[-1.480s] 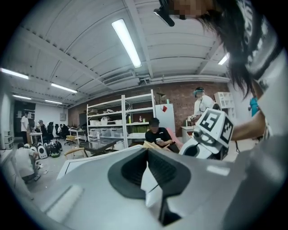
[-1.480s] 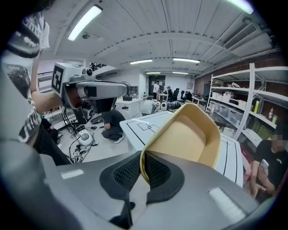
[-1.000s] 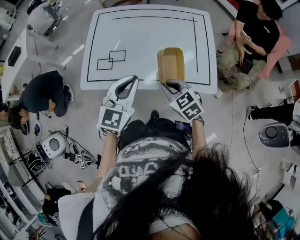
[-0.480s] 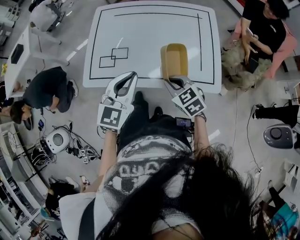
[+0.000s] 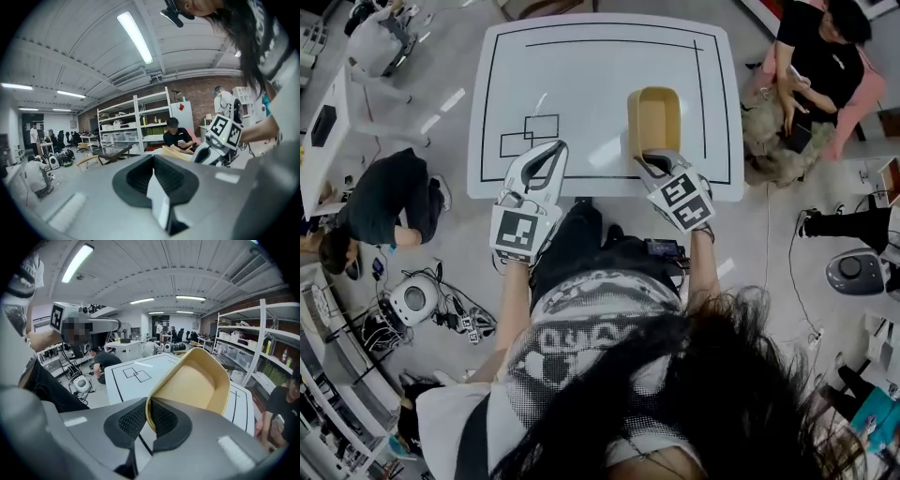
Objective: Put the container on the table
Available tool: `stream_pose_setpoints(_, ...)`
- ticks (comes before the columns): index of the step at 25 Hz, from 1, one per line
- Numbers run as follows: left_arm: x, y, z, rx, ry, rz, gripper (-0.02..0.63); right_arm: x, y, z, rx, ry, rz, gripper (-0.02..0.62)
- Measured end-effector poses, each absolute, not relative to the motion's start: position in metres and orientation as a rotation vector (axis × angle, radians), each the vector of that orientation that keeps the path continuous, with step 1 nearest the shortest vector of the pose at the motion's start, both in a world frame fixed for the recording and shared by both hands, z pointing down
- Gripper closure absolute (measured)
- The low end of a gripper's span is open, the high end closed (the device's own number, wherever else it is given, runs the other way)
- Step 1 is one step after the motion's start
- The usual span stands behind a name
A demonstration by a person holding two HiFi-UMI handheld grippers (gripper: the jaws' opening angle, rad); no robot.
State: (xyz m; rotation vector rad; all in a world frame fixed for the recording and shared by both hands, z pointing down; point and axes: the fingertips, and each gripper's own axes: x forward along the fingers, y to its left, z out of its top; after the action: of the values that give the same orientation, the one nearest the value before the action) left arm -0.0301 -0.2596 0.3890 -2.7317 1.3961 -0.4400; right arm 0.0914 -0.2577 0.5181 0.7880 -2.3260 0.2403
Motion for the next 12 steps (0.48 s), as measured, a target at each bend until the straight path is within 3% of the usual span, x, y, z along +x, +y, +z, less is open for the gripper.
stream_pose_setpoints(12,-0.088,-0.343,0.388,-2.775,1.334,-0.393,0.606,0.062,-0.387,0.526,0.851,-2.194,0.205,0.575)
